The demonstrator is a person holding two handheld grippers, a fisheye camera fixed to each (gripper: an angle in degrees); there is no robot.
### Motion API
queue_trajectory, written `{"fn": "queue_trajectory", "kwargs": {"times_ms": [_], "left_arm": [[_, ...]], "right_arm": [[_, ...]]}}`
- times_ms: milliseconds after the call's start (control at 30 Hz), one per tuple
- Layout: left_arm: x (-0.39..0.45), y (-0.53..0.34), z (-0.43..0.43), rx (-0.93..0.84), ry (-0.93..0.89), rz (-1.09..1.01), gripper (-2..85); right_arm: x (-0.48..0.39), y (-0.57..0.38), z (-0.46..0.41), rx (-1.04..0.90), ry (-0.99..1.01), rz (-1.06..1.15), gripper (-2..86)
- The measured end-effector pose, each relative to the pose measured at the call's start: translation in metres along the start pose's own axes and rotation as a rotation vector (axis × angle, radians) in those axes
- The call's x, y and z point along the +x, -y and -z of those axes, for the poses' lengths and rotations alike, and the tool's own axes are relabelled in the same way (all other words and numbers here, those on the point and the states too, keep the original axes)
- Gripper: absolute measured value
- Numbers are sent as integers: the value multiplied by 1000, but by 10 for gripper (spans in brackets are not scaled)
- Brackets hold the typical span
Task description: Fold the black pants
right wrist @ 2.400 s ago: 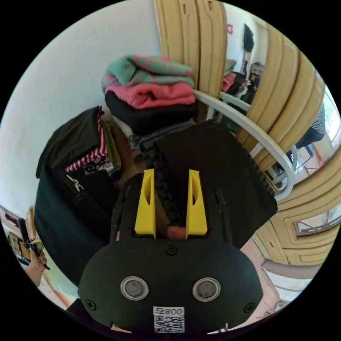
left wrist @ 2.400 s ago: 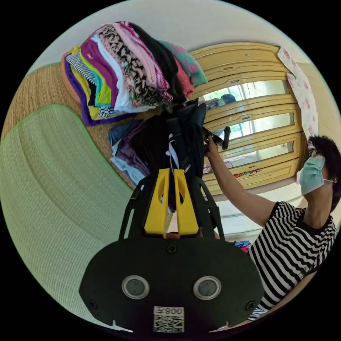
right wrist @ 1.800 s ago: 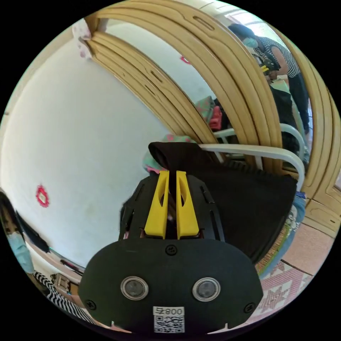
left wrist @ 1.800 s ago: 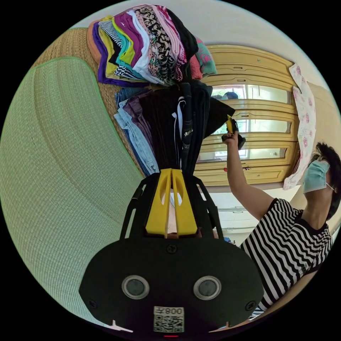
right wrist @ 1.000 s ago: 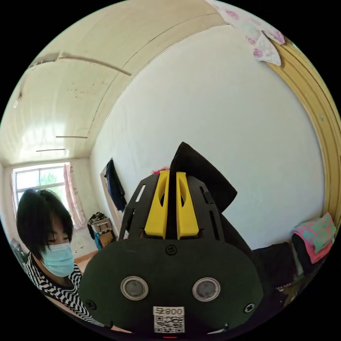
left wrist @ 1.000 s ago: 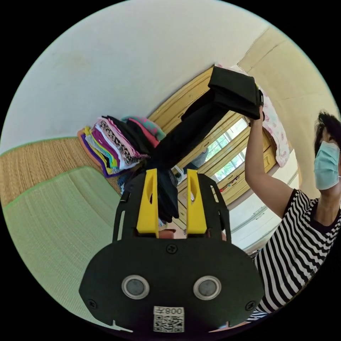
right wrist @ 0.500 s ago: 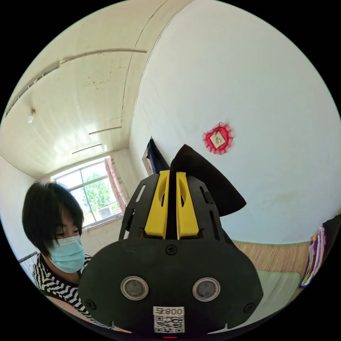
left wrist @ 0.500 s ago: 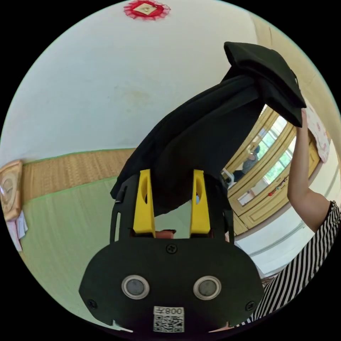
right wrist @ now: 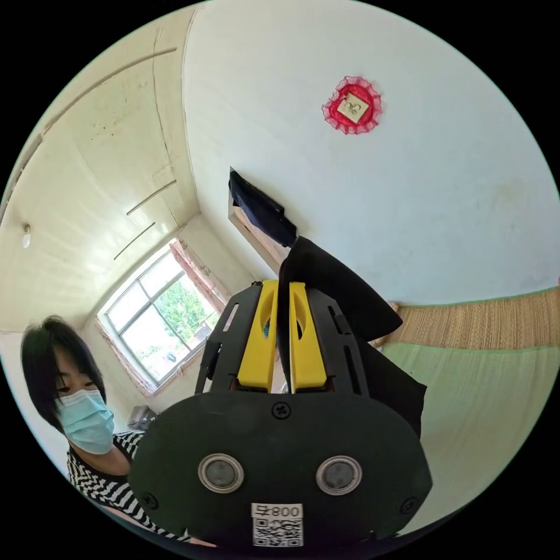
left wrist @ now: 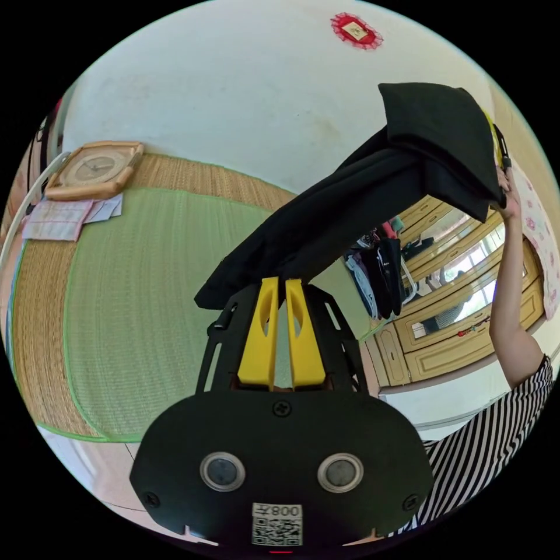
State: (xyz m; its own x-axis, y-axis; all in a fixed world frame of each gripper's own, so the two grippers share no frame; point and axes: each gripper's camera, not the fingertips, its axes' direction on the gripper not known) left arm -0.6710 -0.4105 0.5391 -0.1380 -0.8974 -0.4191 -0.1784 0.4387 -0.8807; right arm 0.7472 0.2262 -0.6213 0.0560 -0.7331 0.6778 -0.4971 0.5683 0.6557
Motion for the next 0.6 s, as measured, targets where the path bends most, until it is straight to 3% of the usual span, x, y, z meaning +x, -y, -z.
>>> {"fn": "queue_trajectory", "kwargs": {"times_ms": [200, 367, 500, 600], "left_arm": [[-58, -39, 75, 86, 99, 17, 19], [-73, -53, 122, 153, 188, -87, 19], [-81, -74, 120, 121, 227, -206, 20], [-102, -97, 72, -34, 214, -194, 23]], "right_arm": [[14, -34, -59, -18, 18, -42, 19], [20, -73, -63, 30, -4, -17, 19], [77, -151, -31, 103, -130, -181, 17], [151, -241, -13, 30, -381, -393, 11]]}}
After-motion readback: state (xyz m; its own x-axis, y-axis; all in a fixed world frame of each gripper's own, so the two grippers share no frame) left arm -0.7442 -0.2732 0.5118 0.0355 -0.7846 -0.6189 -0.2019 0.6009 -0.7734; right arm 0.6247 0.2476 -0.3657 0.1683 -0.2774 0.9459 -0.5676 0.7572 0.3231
